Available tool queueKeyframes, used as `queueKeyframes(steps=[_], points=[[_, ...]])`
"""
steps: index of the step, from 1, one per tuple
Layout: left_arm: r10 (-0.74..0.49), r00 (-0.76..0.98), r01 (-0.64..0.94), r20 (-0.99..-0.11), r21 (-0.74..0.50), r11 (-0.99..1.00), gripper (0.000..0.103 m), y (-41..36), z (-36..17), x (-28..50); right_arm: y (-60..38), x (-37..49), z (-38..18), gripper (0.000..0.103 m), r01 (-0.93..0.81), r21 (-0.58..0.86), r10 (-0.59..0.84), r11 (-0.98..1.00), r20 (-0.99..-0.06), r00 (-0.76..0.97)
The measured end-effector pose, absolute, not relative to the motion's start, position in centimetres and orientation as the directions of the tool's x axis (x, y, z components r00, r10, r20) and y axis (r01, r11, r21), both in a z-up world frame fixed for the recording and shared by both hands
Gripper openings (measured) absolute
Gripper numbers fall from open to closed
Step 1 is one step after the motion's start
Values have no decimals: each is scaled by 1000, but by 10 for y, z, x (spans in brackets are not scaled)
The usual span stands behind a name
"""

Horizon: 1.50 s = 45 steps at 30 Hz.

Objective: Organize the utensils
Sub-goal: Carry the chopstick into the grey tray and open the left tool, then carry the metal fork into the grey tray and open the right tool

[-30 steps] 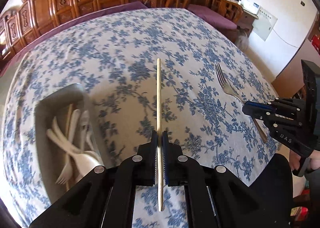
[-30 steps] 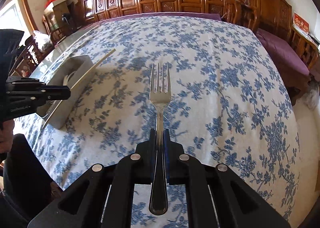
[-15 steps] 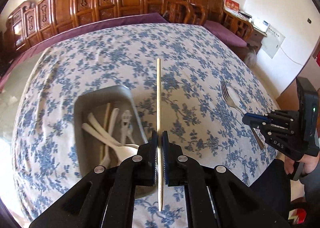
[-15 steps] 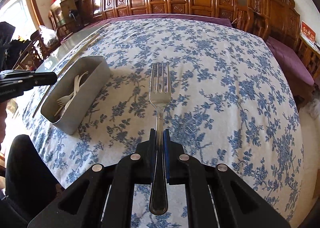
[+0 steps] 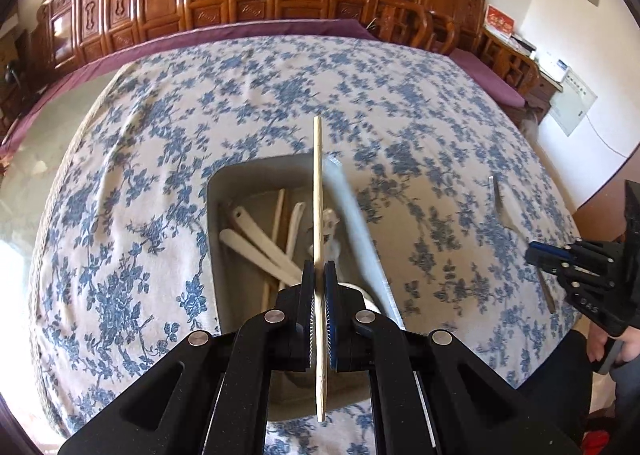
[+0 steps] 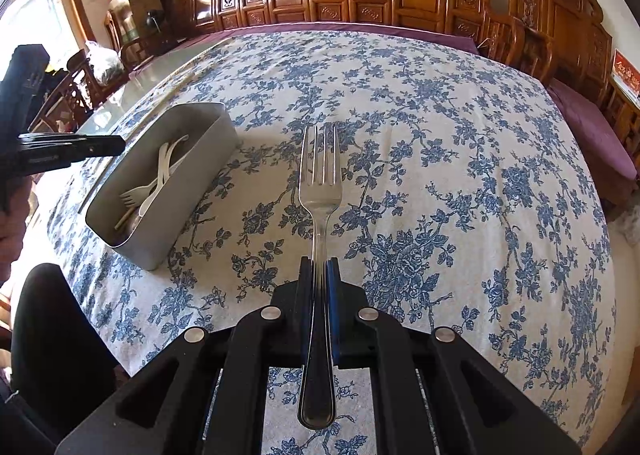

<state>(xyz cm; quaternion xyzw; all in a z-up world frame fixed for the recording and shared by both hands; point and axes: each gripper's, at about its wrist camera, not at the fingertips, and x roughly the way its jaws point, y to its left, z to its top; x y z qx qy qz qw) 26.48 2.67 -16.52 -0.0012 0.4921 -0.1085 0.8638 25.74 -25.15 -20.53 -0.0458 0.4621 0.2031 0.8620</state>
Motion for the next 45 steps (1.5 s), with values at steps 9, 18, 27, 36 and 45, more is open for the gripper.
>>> queueKeyframes(steps=[9,18,27,36,45], points=[[-151,432,160,-889,-89,983,4,34,-204,275,-256,259,-210,9,-385,107,300,916,-822,484],[-139,392,142,-909,-90,986,4,33,-224,282,-256,259,-211,9,-385,103,294,917,-826,480],[-139,429,153,-893,-80,985,15,34,-207,273,-244,258,-208,9,-401,93,295,911,-826,480],[-147,496,149,-856,-82,985,23,50,-173,254,-211,255,-194,9,-449,79,316,890,-817,482],[-148,541,132,-828,-90,987,25,74,-149,236,-171,255,-179,9,-503,73,348,861,-807,478]])
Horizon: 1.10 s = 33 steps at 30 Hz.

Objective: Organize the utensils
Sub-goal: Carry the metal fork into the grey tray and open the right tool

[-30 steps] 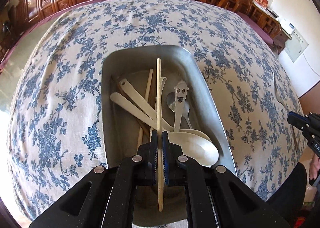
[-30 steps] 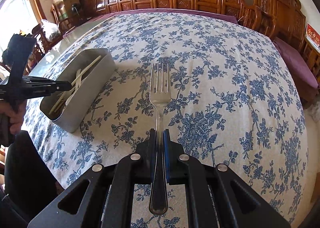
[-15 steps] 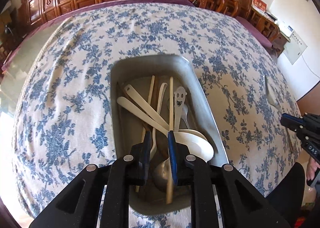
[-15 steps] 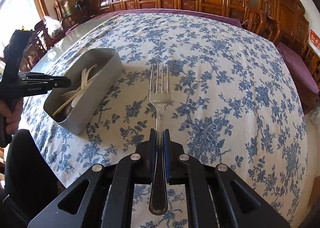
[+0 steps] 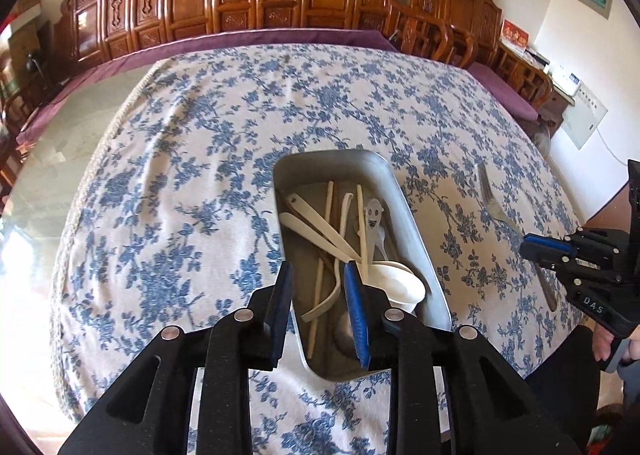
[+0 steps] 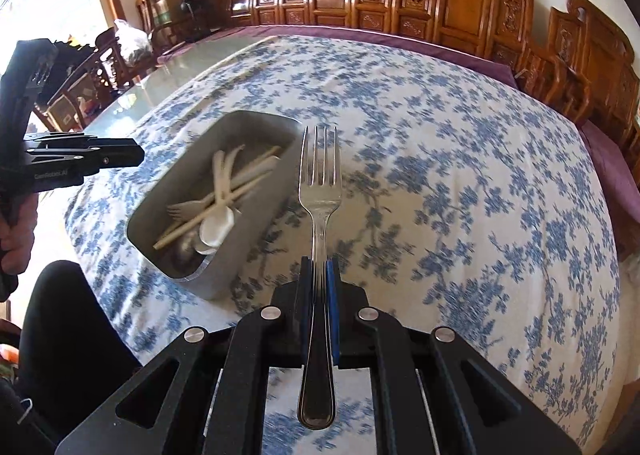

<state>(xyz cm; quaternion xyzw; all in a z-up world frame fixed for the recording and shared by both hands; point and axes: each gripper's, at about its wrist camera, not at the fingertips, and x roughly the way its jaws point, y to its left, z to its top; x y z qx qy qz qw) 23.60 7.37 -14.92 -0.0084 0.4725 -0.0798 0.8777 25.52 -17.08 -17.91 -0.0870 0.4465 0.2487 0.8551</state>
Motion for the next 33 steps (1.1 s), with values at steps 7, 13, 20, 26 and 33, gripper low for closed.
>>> queueKeyframes(steps=[7,13,20,26,33], points=[[-134,563,108,-815,-89,990,25,93,-139,226,-135,256,-167,9,-548,67,375,834,-798,472],[-119,578,86,-807,-85,993,35,108,-134,219,-107,261,-160,9,-571,70,392,818,-794,464],[-102,593,60,-799,-83,995,74,123,-133,215,-80,269,-162,9,-580,90,405,809,-801,440],[-85,588,33,-805,-81,996,78,135,-138,215,-65,279,-172,9,-569,132,417,811,-813,406],[-77,583,22,-809,-79,997,78,141,-142,216,-49,292,-190,9,-540,186,423,821,-833,357]])
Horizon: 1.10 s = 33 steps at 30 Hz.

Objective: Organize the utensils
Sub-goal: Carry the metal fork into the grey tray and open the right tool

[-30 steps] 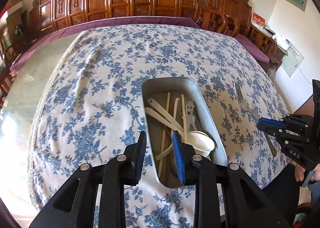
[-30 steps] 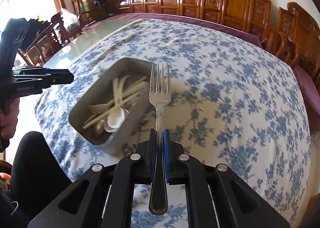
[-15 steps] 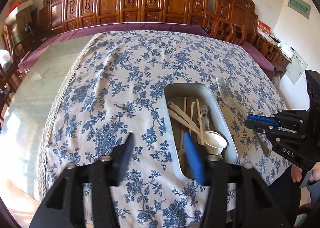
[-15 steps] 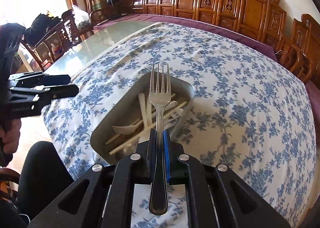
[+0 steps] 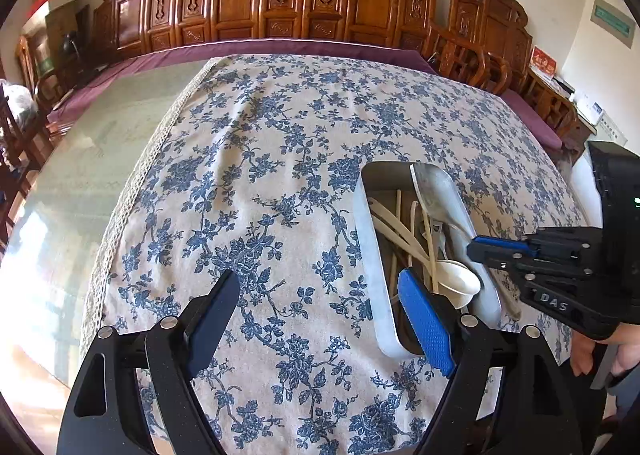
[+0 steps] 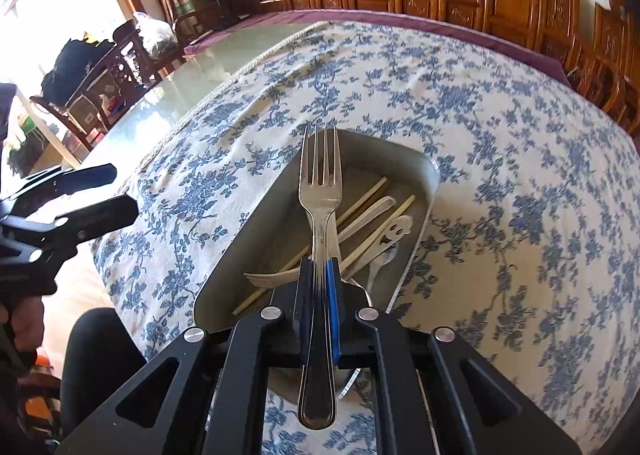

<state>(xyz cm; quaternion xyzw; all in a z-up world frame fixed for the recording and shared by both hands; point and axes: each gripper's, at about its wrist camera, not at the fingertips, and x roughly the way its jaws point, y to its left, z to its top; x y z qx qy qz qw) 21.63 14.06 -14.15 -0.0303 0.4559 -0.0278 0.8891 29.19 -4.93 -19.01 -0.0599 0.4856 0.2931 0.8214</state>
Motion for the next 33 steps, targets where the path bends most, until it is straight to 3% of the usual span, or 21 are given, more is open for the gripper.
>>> queueKeyframes(steps=[13,24,33], points=[[-78,579,20,-812,-81,997,78,142,-143,219,-38,317,-229,9,-448,240,395,861,-871,293],[-79,580,24,-811,-80,997,78,141,-143,220,-49,337,-231,9,-366,266,388,892,-866,316],[-76,585,22,-808,-77,997,78,140,-140,220,-42,329,-224,10,-414,271,418,869,-851,320]])
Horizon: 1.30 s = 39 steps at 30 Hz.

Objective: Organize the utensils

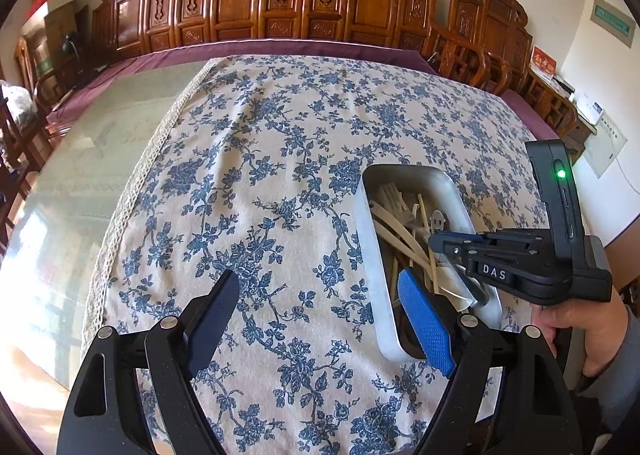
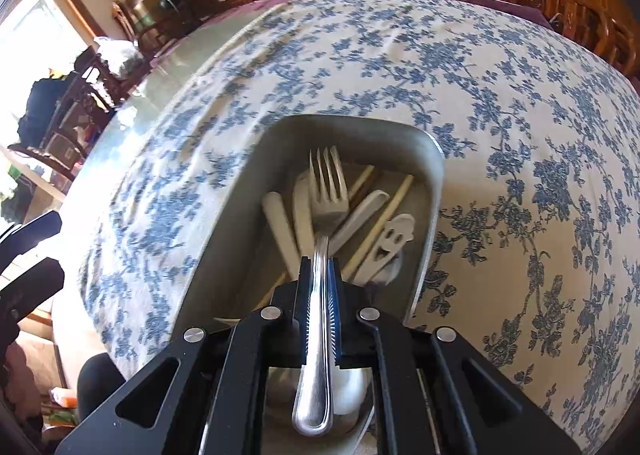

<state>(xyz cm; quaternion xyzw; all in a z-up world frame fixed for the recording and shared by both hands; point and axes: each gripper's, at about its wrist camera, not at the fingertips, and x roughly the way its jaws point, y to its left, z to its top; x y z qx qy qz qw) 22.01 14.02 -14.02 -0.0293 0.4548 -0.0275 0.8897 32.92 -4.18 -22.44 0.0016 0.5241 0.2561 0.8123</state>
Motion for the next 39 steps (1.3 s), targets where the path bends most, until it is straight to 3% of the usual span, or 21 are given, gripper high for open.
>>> queueKeyframes(steps=[13,25,27,30,39], points=[[-72,611,43,-788,-57,997,79,119,-120,201,-77,282,-178,10,-441,198,408,876,-791,456],[-70,636,78,-769,-26,997,95,66,-100,171,-152,218,-140,67,-364,135,345,921,-716,607],[-73,639,84,-766,-25,996,95,58,-97,166,-167,206,-132,86,-346,129,334,929,-694,637],[-82,646,98,-759,-24,995,95,45,-91,156,-185,190,-121,99,-311,118,307,943,-669,677],[-93,710,91,-698,-41,995,95,16,-72,115,-228,135,-96,100,-227,60,214,972,-625,751]])
